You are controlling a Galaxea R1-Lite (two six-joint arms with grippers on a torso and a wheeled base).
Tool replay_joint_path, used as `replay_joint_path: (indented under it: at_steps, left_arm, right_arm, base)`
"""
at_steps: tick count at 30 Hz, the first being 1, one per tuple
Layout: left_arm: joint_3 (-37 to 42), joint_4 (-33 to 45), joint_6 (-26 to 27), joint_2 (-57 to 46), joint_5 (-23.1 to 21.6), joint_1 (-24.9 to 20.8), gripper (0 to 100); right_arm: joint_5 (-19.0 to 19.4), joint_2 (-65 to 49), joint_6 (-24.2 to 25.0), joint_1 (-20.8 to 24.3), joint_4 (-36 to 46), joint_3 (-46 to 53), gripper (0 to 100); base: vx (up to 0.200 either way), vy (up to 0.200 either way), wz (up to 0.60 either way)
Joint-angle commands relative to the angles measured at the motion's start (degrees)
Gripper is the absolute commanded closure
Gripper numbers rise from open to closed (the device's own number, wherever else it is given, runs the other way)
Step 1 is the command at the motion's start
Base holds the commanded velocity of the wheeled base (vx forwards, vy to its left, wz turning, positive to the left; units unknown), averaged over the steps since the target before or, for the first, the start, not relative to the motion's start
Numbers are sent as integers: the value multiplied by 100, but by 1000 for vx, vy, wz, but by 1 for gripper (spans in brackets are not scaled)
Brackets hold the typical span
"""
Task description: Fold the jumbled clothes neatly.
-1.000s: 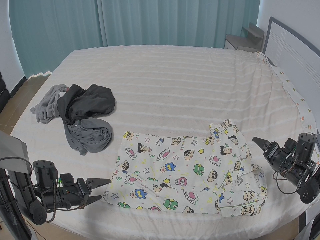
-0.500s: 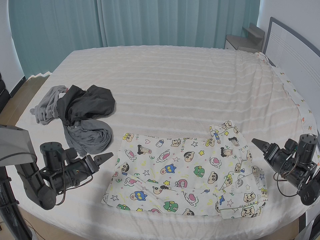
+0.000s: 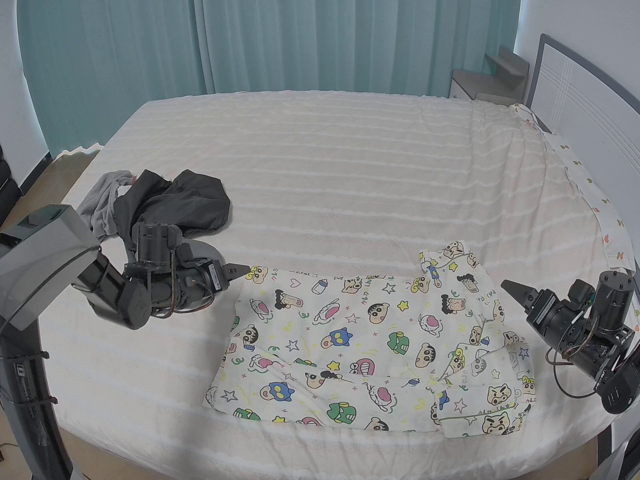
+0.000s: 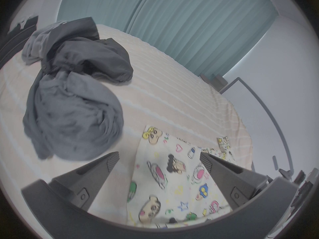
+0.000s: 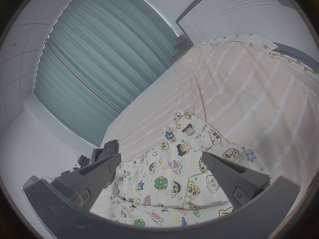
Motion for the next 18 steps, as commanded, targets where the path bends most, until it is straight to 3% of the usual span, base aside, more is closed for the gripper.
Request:
replay_joint_path:
  at_steps: [1,18]
  left_arm:
    - [-2859,1929,739,1766,485,-118,0]
    - [-3861,2078,431,2575,687,-408,0]
  right_arm:
    - [-51,-18,-37,319,-9,135,0]
    - [-165,114,-37,390,-17,143,0]
  base:
    - [0,0,0]
    - [0,0,0]
